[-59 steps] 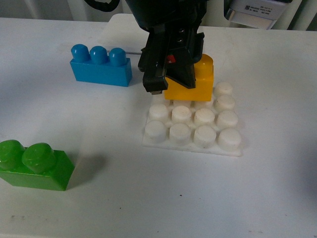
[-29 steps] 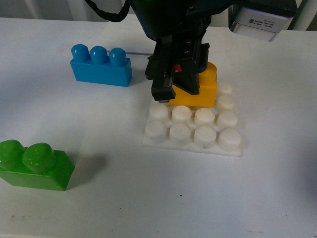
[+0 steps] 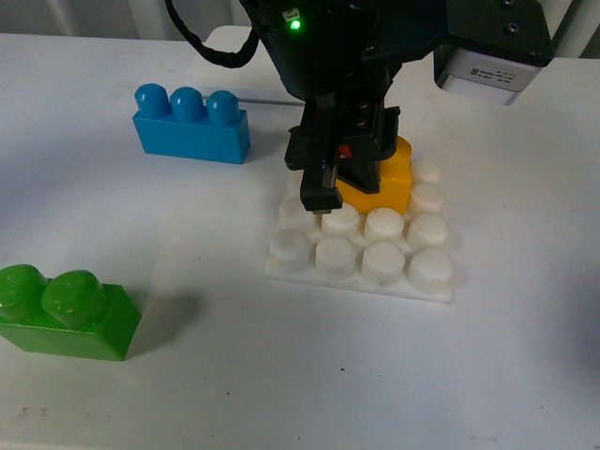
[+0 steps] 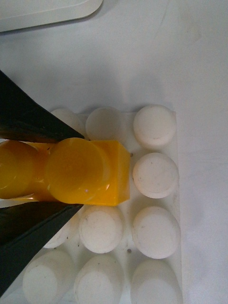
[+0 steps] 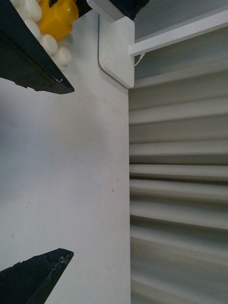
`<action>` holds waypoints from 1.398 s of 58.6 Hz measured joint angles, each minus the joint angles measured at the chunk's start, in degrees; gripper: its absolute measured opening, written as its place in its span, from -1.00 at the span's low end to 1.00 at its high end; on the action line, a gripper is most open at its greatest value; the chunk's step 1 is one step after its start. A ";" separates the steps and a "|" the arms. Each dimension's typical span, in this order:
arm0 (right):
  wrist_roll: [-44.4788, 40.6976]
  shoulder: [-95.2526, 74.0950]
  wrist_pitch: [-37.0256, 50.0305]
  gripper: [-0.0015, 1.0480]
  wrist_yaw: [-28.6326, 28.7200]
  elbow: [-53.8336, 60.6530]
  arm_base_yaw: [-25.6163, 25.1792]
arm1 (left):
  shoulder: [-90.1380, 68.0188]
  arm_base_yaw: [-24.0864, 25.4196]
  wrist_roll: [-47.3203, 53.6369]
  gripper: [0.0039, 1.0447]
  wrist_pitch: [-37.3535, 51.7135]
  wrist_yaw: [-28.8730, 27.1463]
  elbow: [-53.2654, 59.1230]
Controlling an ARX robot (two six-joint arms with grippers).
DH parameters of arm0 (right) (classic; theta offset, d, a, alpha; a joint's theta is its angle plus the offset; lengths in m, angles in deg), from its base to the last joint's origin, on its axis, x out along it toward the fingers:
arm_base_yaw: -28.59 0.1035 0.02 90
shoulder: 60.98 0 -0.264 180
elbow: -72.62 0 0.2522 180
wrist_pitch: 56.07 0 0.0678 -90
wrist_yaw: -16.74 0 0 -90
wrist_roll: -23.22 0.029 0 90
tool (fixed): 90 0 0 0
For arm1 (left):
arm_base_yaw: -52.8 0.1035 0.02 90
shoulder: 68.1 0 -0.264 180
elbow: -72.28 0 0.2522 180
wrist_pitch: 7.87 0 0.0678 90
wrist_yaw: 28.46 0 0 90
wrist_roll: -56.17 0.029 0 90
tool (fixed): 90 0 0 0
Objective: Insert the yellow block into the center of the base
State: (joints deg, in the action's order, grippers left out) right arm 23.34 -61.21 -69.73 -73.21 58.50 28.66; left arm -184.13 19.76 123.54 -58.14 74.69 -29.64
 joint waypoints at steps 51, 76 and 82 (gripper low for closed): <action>0.00 0.00 0.00 0.83 0.00 0.00 0.00 | 16.94 2.58 0.39 0.87 15.52 -2.51 16.11; 0.00 0.00 0.00 0.83 0.00 0.00 0.00 | 41.33 11.34 -21.97 0.88 57.13 -13.11 51.04; 0.00 0.00 0.00 0.83 0.00 0.00 0.00 | 48.28 15.30 -32.22 0.88 62.31 -15.37 59.87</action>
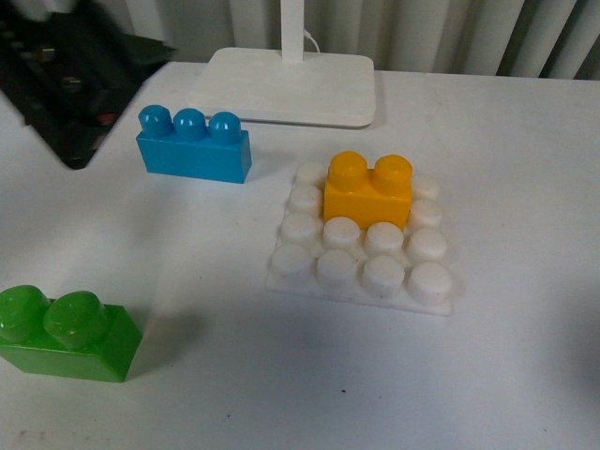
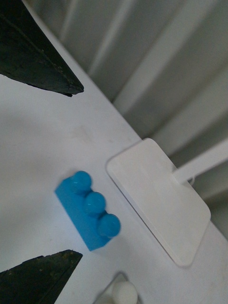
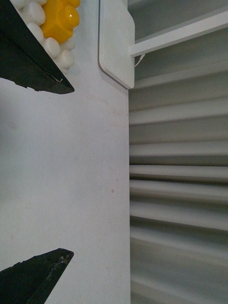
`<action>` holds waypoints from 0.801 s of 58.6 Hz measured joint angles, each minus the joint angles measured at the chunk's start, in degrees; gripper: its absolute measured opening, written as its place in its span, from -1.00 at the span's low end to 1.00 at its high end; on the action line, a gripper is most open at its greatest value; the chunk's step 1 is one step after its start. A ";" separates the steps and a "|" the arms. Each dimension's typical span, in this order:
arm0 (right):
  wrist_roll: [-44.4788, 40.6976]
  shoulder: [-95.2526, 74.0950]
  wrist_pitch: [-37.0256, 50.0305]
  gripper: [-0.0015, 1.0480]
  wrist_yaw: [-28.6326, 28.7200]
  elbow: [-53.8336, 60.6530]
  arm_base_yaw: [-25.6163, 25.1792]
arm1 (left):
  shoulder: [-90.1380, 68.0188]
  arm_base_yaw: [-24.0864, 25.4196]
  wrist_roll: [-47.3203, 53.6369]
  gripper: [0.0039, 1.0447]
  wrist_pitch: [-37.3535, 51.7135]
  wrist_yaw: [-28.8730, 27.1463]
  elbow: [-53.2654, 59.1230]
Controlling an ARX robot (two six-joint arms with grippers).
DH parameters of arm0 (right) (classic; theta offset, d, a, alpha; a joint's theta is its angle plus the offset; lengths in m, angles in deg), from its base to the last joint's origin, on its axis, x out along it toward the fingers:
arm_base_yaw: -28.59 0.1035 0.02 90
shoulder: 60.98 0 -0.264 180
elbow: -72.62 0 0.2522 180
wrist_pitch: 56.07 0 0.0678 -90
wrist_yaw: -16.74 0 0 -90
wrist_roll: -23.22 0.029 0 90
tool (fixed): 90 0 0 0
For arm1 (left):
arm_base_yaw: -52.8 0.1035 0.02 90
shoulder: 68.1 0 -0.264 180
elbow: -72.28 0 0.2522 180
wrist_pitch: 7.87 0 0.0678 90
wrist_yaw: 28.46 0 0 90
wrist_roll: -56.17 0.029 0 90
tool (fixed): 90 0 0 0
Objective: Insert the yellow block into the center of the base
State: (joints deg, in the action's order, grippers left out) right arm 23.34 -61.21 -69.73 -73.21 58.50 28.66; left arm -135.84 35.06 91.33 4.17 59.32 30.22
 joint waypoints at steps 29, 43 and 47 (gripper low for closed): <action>0.00 0.00 0.00 0.83 0.00 0.00 0.00 | 18.36 7.04 -33.38 0.48 11.67 -7.52 19.23; 0.00 0.00 0.00 0.83 0.00 0.00 0.00 | 27.50 11.06 -34.53 -0.46 9.35 -3.96 23.78; 0.00 0.00 0.00 0.83 0.00 0.00 0.00 | 29.90 11.91 -34.62 -0.70 7.74 -3.06 24.50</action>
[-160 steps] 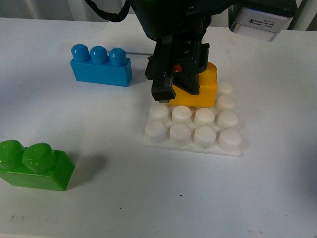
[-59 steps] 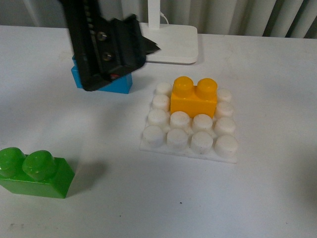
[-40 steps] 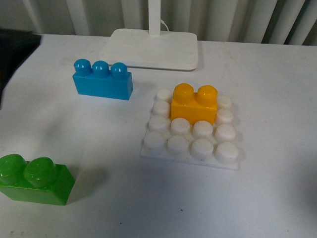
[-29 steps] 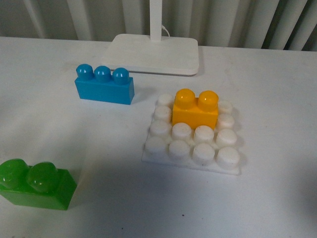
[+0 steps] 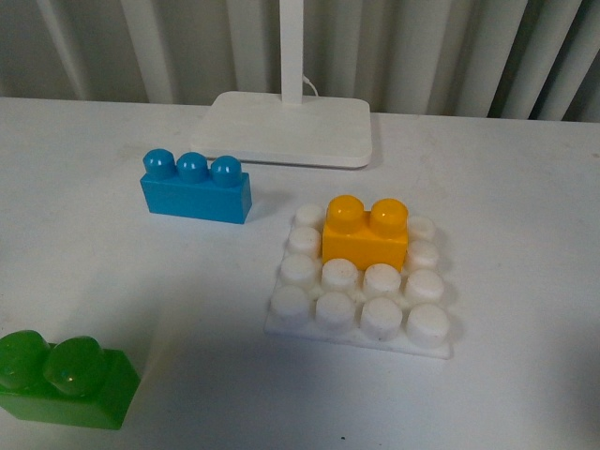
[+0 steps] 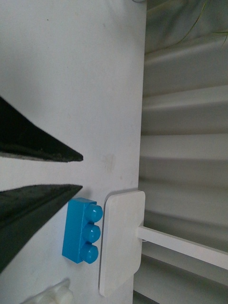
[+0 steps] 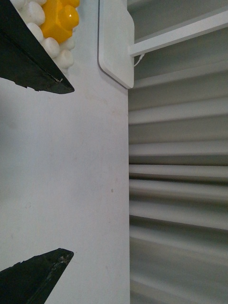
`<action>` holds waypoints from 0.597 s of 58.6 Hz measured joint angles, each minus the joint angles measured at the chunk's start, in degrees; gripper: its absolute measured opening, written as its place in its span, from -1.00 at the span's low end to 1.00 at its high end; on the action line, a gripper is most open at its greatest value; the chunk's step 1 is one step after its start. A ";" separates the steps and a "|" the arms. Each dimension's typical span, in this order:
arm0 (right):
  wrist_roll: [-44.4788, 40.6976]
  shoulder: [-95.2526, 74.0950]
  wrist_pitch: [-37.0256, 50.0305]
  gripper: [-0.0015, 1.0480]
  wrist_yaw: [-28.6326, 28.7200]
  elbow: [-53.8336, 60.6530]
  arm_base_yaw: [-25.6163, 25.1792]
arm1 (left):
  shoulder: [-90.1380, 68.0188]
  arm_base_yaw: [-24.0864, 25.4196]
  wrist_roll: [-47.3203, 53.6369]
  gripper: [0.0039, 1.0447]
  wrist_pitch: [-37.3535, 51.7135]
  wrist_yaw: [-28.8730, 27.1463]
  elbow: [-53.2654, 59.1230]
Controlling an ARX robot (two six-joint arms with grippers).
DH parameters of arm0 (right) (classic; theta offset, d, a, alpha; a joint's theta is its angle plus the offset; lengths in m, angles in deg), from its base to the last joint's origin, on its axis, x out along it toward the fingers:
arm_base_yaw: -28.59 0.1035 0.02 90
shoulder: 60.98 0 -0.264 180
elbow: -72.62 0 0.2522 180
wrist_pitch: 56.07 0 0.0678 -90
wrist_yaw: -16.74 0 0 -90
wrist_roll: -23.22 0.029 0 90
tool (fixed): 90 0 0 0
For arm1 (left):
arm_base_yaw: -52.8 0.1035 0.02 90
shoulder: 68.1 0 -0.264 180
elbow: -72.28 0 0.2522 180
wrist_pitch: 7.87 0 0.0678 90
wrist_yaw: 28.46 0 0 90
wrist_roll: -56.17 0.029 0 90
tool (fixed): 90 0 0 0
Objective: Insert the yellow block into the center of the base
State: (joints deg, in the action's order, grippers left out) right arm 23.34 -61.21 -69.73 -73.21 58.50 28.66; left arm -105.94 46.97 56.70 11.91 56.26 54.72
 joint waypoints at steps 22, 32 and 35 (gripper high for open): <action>0.00 0.00 0.00 0.83 0.00 0.00 0.00 | 11.72 5.68 -0.59 -0.93 -7.45 5.29 3.10; 0.00 0.00 0.00 0.83 0.00 0.00 0.00 | 16.68 5.68 -0.59 -0.93 -12.31 5.29 3.10; 0.00 0.00 0.00 0.83 0.00 0.00 0.00 | 18.25 5.68 -0.61 -0.93 -13.73 5.29 3.10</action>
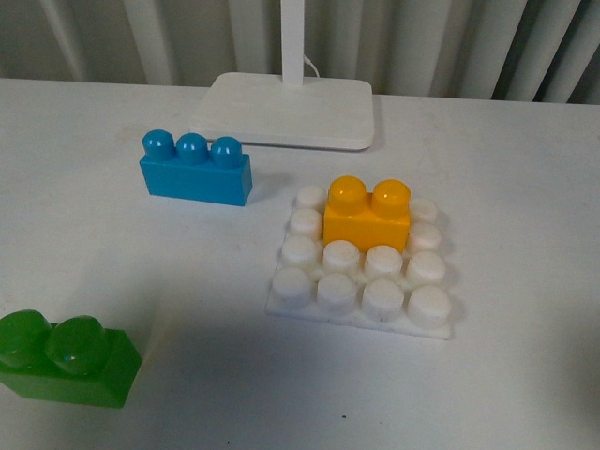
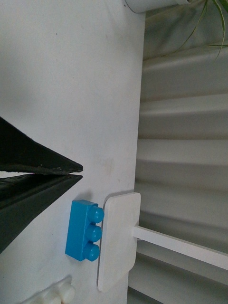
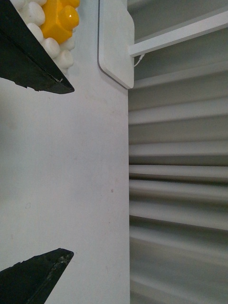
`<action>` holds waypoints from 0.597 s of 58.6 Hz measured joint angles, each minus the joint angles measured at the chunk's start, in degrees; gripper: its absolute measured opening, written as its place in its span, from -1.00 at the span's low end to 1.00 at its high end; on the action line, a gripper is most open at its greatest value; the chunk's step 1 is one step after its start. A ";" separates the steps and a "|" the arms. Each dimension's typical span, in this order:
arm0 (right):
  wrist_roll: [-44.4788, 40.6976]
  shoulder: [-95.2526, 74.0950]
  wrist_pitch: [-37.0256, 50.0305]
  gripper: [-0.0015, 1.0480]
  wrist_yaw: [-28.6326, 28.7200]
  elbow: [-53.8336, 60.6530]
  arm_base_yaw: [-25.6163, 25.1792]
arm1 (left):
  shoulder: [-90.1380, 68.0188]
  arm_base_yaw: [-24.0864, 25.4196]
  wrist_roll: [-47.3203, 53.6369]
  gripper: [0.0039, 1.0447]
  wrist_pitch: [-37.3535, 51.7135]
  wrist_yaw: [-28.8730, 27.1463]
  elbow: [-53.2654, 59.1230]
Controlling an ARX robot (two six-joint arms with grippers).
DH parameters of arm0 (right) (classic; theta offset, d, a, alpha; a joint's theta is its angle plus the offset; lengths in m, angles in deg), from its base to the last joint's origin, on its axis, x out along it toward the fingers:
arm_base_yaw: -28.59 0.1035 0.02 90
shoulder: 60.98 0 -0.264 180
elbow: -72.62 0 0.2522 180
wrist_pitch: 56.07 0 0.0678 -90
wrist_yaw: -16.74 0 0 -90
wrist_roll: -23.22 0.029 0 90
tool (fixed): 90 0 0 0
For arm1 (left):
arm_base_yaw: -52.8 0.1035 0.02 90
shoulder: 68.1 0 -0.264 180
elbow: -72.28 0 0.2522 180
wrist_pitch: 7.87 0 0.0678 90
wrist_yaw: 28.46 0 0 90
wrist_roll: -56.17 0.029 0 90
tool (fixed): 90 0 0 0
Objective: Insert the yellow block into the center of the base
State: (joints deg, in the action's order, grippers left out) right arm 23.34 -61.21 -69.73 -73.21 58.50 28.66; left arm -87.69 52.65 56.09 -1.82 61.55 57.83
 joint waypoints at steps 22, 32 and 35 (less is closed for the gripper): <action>0.00 0.00 0.00 0.83 0.00 0.00 0.00 | 7.56 0.00 0.00 -0.93 -7.56 0.00 0.00; 0.00 0.00 0.00 0.83 0.02 0.00 0.00 | 11.80 0.00 0.02 -0.93 -12.17 0.00 -0.02; 0.00 0.00 0.00 0.83 0.00 0.00 0.00 | 16.33 0.00 0.02 -0.93 -18.34 0.00 -0.02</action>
State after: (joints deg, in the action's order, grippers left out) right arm 23.34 -61.21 -69.73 -73.21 58.50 28.66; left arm -71.37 52.65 56.11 -20.15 61.55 57.81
